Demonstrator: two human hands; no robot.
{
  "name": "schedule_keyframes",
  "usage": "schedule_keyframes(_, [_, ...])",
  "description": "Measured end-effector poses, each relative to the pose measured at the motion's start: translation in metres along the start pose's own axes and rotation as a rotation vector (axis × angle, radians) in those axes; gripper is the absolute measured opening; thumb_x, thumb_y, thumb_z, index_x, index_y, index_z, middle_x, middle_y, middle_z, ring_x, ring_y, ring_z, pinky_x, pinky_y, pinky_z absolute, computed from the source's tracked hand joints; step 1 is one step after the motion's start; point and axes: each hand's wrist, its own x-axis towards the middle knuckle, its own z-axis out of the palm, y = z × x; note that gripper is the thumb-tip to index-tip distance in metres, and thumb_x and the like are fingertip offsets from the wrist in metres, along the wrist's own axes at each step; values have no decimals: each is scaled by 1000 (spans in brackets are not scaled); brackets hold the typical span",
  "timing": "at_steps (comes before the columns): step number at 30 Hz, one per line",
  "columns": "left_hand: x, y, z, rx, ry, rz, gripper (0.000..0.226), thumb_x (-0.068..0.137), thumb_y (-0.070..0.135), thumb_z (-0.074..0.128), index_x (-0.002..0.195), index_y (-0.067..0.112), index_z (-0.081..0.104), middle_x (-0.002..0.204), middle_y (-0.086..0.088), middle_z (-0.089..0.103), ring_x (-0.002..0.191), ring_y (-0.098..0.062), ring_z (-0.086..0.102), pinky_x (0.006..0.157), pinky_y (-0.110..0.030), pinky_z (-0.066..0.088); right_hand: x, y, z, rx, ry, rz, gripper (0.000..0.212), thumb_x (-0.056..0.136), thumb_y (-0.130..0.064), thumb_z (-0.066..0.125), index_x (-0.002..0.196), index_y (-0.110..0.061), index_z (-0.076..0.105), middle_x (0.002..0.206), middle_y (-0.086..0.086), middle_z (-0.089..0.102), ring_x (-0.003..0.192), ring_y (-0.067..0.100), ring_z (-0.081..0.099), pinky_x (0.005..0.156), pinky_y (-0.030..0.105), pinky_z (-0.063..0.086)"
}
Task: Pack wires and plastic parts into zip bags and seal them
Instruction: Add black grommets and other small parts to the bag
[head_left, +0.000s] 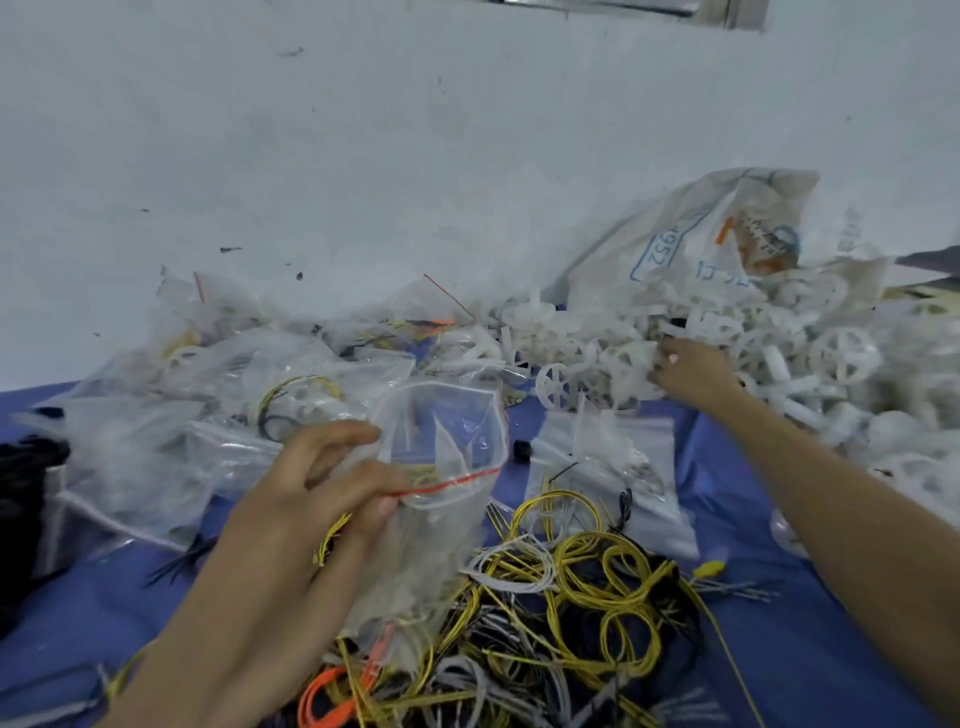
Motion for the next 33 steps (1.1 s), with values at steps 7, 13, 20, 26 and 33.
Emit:
schedule_keyframes(7, [-5, -7, 2, 154, -21, 19, 20, 95, 44, 46, 96, 63, 53, 128, 30, 38, 121, 11, 41, 89, 1, 29, -121, -81, -46, 1149, -133, -187, 8, 88, -5, 61, 91, -12, 63, 83, 1, 65, 73, 14, 61, 62, 27, 57])
schedule_keyframes(13, [-6, -4, 3, 163, -44, 16, 17, 90, 49, 38, 99, 53, 52, 130, 20, 38, 125, 13, 34, 97, 0, 23, -188, -116, -58, 1285, -480, -487, 28, 67, -20, 63, 94, -14, 69, 88, 4, 71, 79, 16, 67, 67, 26, 57])
schedule_keyframes(20, [-8, 0, 3, 154, -58, 22, 24, 90, 52, 33, 103, 48, 53, 131, 25, 33, 126, 17, 29, 97, 1, 21, -183, -117, -42, 1069, -398, -423, 46, 69, -27, 62, 113, -15, 63, 109, 7, 70, 101, 22, 66, 75, 35, 56])
schedule_keyframes(26, [-9, -1, 4, 169, -61, 18, 25, 90, 51, 31, 103, 47, 52, 133, 22, 33, 120, 26, 24, 95, 3, 19, -183, -127, -35, 991, -423, -447, 29, 81, -21, 58, 110, -21, 65, 100, -2, 73, 92, 15, 66, 73, 37, 55])
schedule_keyframes(33, [-9, -6, 5, 179, -48, -14, 23, 91, 51, 32, 101, 47, 53, 133, 19, 35, 128, 6, 35, 98, 1, 19, -186, -124, -39, 1003, -467, -495, 36, 76, -29, 57, 110, -24, 65, 104, -3, 72, 100, 17, 65, 72, 34, 55])
